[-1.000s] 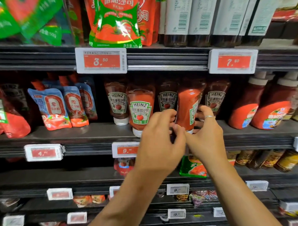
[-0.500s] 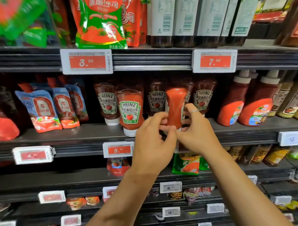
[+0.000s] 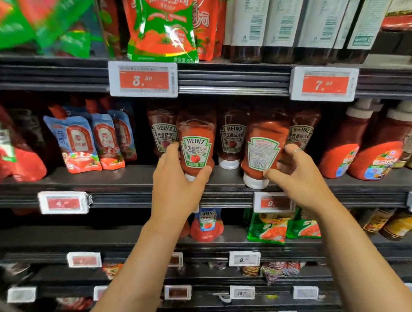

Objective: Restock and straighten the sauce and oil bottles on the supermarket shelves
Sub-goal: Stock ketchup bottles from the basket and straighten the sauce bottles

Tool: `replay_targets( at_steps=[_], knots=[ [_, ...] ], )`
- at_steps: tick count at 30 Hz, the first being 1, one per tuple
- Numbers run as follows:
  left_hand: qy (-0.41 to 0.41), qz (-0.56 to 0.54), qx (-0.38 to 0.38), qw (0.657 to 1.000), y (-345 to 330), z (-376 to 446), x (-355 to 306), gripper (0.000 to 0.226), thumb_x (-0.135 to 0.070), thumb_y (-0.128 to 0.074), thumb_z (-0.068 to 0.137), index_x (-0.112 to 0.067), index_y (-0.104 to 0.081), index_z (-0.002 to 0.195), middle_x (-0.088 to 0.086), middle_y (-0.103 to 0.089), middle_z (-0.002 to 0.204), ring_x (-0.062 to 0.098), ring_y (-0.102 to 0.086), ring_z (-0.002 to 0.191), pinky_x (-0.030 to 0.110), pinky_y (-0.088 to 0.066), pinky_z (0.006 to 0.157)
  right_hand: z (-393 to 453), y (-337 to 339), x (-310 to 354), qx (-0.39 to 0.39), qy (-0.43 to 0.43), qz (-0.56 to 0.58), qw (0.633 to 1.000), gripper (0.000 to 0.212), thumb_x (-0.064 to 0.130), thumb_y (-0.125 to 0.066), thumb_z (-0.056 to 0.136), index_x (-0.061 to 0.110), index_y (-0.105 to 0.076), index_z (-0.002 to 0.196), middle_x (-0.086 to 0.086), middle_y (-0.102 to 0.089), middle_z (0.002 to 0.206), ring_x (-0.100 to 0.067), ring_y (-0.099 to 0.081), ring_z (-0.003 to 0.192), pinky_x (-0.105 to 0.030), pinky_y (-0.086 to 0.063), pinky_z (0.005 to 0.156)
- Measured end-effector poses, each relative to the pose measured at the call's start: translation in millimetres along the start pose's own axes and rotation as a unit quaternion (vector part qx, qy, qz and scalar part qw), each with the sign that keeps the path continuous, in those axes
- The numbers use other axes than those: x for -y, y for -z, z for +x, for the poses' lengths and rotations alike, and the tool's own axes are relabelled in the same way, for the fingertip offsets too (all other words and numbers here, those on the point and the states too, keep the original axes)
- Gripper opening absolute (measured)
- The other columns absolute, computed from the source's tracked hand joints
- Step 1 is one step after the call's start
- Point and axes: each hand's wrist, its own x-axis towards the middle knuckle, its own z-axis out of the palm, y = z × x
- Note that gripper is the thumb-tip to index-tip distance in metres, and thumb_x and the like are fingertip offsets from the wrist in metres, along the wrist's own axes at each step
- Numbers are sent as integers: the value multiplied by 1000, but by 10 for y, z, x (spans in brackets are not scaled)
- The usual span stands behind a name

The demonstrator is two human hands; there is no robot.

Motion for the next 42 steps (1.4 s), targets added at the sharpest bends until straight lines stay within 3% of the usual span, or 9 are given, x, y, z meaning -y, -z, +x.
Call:
replay_targets(
  at_steps=[6,12,19,22,24,27,31,36,42],
  knots=[
    [-10,-17,18,1000,-5,28,41,58,-45,-82,78,-34,-49,125,-11,-62,120,2,-60,106,21,-52,86,-36,-57,-14,-30,18,-35,999,41,12,-82,81,27,-60,113,25,-72,104,5,-69,96,-7,-50,75],
    [-28,-29,44,998,-126,-22,-61,58,-46,-80,81,-36,-49,129,-16,-62,118,2,-60,107,33,-57,90,-35,-84,118,-47,22,-93,994,40,20,-87,74,33,-58,99,32,-70,95,7,-69,83,-5,-49,66],
    [-39,-37,39,998,-263,-63,-116,66,-51,-80,78,-39,-45,133,-17,-59,120,-4,-60,106,27,-58,86,-172,-365,234,-209,-14,-215,954,64,64,-79,64,29,-42,103,5,-58,84,-12,-61,77,-28,-49,59],
    [-43,-41,38,998,-280,-56,-116,67,-51,-80,77,-38,-46,133,-17,-60,120,-4,-60,106,26,-58,86,-180,-401,232,-187,-21,-188,964,69,61,-79,70,27,-46,120,4,-55,108,-8,-59,92,-20,-49,70],
    [-48,-38,38,997,-280,-50,-116,67,-52,-80,77,-37,-46,133,-17,-60,120,-5,-60,105,23,-57,85,-194,-375,192,-145,-20,-153,977,53,47,-79,74,32,-48,114,12,-64,107,2,-63,89,-11,-47,67],
    [-53,-36,43,997,-284,-33,-129,60,-52,-80,77,-40,-47,126,-17,-60,117,-7,-59,102,15,-54,82,-199,-344,150,-150,-26,-129,980,58,39,-80,72,34,-48,120,18,-67,101,10,-62,89,-7,-46,65],
    [-55,-43,43,997,-288,-17,-134,60,-50,-83,75,-40,-48,123,-17,-60,116,-13,-58,100,4,-50,78,-137,-387,152,-216,-37,-176,960,77,59,-87,58,29,-45,114,10,-53,104,-8,-59,88,-27,-53,69],
    [-51,-40,56,996,-269,-9,-91,68,-50,-84,74,-36,-50,131,-15,-58,120,-13,-59,99,4,-50,75,-154,-422,101,-258,-36,-191,946,97,66,-86,57,24,-41,131,7,-38,119,-16,-54,107,-32,-53,86],
    [-44,-29,59,997,-290,3,-75,67,-44,-86,74,-34,-53,131,-14,-60,121,-5,-62,100,15,-54,84,-221,-235,17,-186,-39,-164,968,73,46,-88,70,33,-49,130,7,-67,119,-12,-65,108,-41,-57,93]
  ],
)
